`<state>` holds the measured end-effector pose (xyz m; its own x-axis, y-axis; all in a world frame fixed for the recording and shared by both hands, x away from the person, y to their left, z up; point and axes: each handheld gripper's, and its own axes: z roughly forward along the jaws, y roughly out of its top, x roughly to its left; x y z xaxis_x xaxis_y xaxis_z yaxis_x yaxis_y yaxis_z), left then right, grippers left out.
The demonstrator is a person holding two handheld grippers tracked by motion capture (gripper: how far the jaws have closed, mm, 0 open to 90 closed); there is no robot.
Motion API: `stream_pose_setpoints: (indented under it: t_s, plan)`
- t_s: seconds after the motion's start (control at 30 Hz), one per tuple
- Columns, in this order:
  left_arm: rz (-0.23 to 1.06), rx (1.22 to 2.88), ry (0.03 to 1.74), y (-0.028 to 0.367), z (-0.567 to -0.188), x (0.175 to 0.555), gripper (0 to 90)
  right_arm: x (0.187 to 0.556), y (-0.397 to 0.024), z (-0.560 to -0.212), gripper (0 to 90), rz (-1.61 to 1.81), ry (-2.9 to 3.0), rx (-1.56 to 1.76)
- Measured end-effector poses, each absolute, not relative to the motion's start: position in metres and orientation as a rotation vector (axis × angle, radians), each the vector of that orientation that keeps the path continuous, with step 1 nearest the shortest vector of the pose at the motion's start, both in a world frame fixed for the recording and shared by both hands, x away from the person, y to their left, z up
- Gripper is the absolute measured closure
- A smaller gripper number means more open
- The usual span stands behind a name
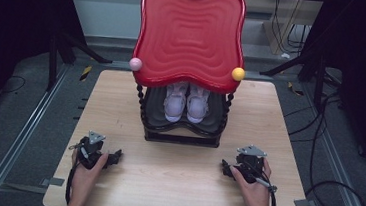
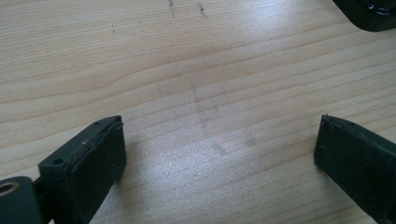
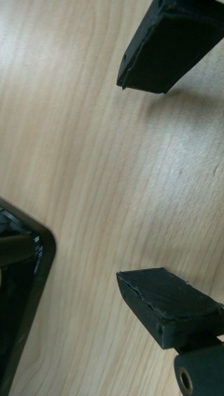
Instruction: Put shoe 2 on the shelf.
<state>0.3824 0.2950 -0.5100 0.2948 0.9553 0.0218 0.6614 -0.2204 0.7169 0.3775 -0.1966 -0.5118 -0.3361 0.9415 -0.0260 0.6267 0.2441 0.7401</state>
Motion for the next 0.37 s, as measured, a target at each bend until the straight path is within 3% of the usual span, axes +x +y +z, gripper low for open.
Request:
stream_pose_setpoints:
  t_s: [0.37]
  plan:
    - [0.632,1.968,1.437,0.295,-0.51,0.3824,1.5,0.3808,-0.205,-0.5149,1.6,0.873,2.026,1.489]
